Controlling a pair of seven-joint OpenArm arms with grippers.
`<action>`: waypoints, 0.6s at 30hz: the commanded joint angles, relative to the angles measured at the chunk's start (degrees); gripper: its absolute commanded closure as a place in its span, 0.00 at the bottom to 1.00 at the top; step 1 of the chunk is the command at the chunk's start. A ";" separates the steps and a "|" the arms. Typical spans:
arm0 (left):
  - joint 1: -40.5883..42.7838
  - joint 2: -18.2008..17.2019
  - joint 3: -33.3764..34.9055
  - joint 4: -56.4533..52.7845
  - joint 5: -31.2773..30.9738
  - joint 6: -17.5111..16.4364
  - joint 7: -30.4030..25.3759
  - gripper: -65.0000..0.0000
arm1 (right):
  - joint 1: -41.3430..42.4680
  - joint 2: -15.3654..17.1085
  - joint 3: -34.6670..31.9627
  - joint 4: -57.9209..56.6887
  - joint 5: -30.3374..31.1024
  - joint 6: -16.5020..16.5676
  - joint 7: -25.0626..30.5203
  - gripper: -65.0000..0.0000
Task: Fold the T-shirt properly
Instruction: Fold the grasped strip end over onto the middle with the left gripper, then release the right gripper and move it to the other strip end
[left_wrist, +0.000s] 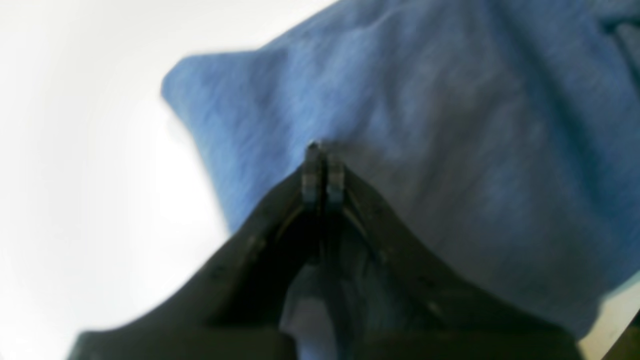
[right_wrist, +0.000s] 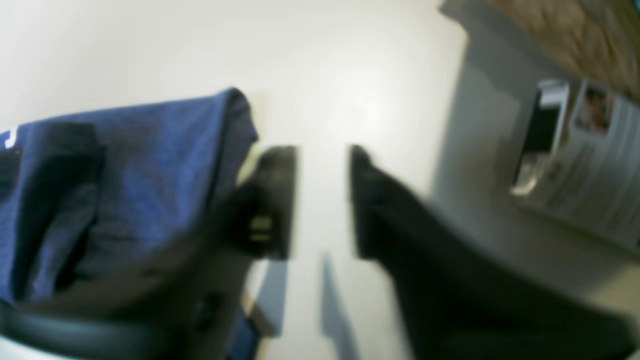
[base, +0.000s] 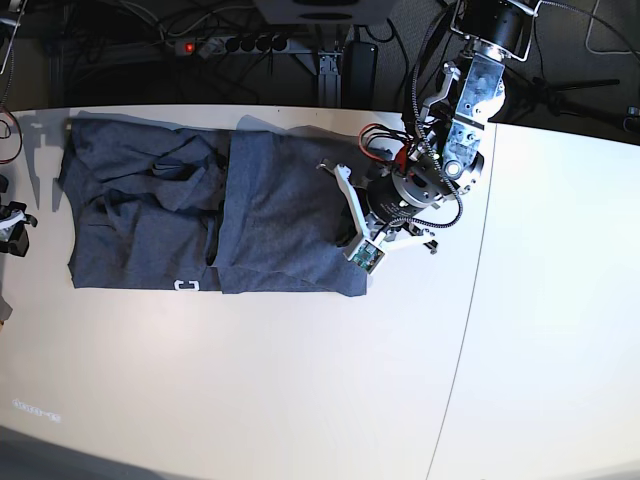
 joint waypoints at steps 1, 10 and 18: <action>-0.42 -0.07 -0.13 0.92 -0.72 -1.07 -1.03 1.00 | 0.63 2.01 0.61 -0.59 1.60 3.61 0.33 0.55; 0.04 -0.83 -0.13 0.92 -0.70 -1.09 -0.81 1.00 | 0.63 1.99 -2.47 -7.96 11.58 7.08 -10.01 0.51; 0.04 -0.83 -0.13 0.92 -0.72 -1.09 -0.61 1.00 | 0.79 1.51 -9.11 -8.04 14.12 7.56 -10.12 0.44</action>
